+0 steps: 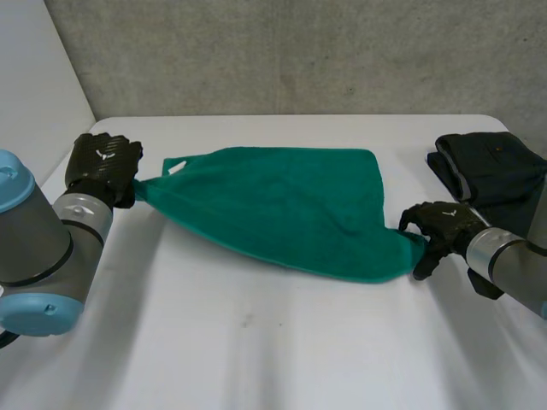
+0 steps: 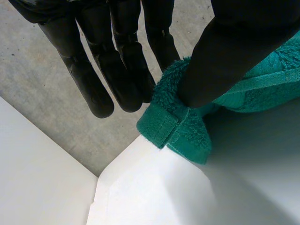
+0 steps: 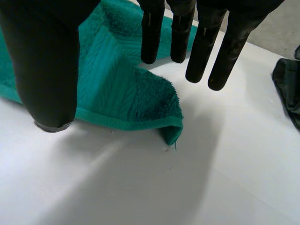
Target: Fold the laundry.
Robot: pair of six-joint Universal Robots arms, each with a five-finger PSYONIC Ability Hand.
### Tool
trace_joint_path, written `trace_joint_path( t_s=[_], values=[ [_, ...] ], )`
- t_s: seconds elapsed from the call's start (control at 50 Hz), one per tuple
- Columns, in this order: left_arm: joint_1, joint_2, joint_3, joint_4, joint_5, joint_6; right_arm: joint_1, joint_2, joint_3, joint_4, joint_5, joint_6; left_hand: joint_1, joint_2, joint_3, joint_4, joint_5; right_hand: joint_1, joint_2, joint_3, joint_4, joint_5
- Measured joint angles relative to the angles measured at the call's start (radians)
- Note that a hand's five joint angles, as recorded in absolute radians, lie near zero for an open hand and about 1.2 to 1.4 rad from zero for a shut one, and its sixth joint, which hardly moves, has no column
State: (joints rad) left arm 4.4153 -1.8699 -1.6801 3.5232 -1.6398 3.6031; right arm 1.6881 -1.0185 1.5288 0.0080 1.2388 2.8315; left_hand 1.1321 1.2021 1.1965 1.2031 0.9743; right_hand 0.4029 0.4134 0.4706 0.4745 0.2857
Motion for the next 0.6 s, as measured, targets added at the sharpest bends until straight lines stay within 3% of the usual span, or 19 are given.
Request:
trace_joint_path(
  t_s=[0.2,0.24,0.26,0.38,0.5,0.6],
  values=[
    [0.0,0.001,0.005,-0.001,0.0,0.0,0.011,0.067,-0.054,-0.028,0.001,-0.001,0.0,0.0,0.0,0.0,0.0,0.137,0.08,0.159,0.152,0.145],
    [0.0,0.001,0.005,-0.002,0.0,0.0,0.012,0.078,-0.064,-0.029,0.002,-0.001,0.0,0.0,0.0,0.0,0.0,0.246,0.08,0.289,0.284,0.274],
    [-0.001,0.001,0.005,-0.005,0.0,0.0,0.012,0.094,-0.081,-0.028,0.004,0.0,0.0,0.0,0.0,0.0,0.0,0.438,0.08,0.517,0.503,0.496],
    [0.0,0.011,0.002,-0.033,0.0,0.0,0.014,0.099,-0.109,-0.02,0.009,0.0,0.0,0.0,0.0,0.0,0.0,0.577,0.08,0.705,0.708,0.698],
    [0.007,0.077,-0.002,-0.11,0.0,0.001,0.008,-0.026,-0.118,0.02,0.01,-0.01,0.0,0.0,0.0,0.0,0.0,0.577,0.08,0.708,0.713,0.705],
    [0.021,0.193,-0.003,-0.216,0.003,0.009,0.004,-0.229,-0.162,0.189,0.007,-0.106,0.0,0.0,0.0,0.0,0.0,0.577,0.08,0.708,0.713,0.706]
  ],
)
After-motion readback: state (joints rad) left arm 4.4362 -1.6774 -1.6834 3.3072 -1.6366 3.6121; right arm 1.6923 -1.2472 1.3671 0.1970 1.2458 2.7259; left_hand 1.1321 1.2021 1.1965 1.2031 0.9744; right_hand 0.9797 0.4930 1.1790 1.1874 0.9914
